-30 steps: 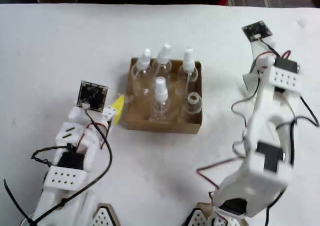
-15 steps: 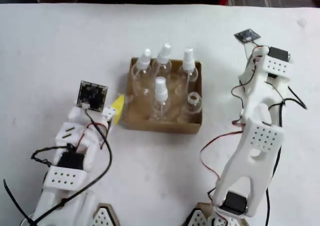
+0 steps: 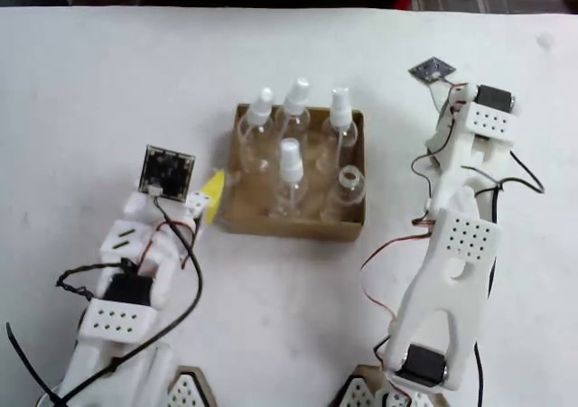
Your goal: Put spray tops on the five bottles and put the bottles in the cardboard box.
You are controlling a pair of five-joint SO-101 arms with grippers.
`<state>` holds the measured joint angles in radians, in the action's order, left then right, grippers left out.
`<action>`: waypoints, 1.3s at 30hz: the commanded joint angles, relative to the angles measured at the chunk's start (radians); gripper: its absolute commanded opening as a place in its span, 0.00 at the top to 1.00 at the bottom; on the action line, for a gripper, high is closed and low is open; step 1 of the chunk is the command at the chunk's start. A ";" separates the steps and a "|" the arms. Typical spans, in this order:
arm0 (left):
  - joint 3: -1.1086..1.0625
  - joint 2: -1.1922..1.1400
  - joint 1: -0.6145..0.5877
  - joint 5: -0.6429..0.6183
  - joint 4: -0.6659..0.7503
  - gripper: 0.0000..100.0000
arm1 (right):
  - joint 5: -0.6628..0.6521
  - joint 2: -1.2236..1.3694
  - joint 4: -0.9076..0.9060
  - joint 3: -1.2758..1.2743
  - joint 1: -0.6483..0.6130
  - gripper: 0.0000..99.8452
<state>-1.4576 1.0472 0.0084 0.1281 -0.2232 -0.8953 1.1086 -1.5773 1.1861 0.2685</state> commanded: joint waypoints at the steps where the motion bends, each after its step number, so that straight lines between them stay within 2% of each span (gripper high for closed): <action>1: 0.008 0.019 0.010 0.009 0.028 0.77 | -0.017 -0.019 -0.048 0.106 -0.018 0.95; 5: 0.008 0.019 0.010 0.009 0.028 0.77 | -0.017 -0.019 -0.114 0.212 -0.016 0.99; 9: 0.008 0.019 0.008 0.009 0.028 0.77 | -0.008 -0.019 -0.148 0.321 -0.013 0.99; 17: 0.008 0.019 0.005 0.009 0.026 0.77 | 0.158 -0.053 -0.153 0.476 0.004 0.99; 27: 0.008 0.019 0.008 0.009 0.028 0.77 | 0.178 -0.352 -0.156 0.310 -0.031 0.99; 33: 0.008 0.019 0.008 0.009 0.028 0.77 | 0.407 -0.687 -0.154 -0.009 -0.079 0.99; 39: 0.008 0.019 0.007 0.009 0.025 0.77 | 0.559 -1.129 -0.150 -0.410 -0.232 0.99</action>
<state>-1.4576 1.0472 0.0084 0.1281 -0.2232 -0.4089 0.2417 -1.7031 0.9206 0.1197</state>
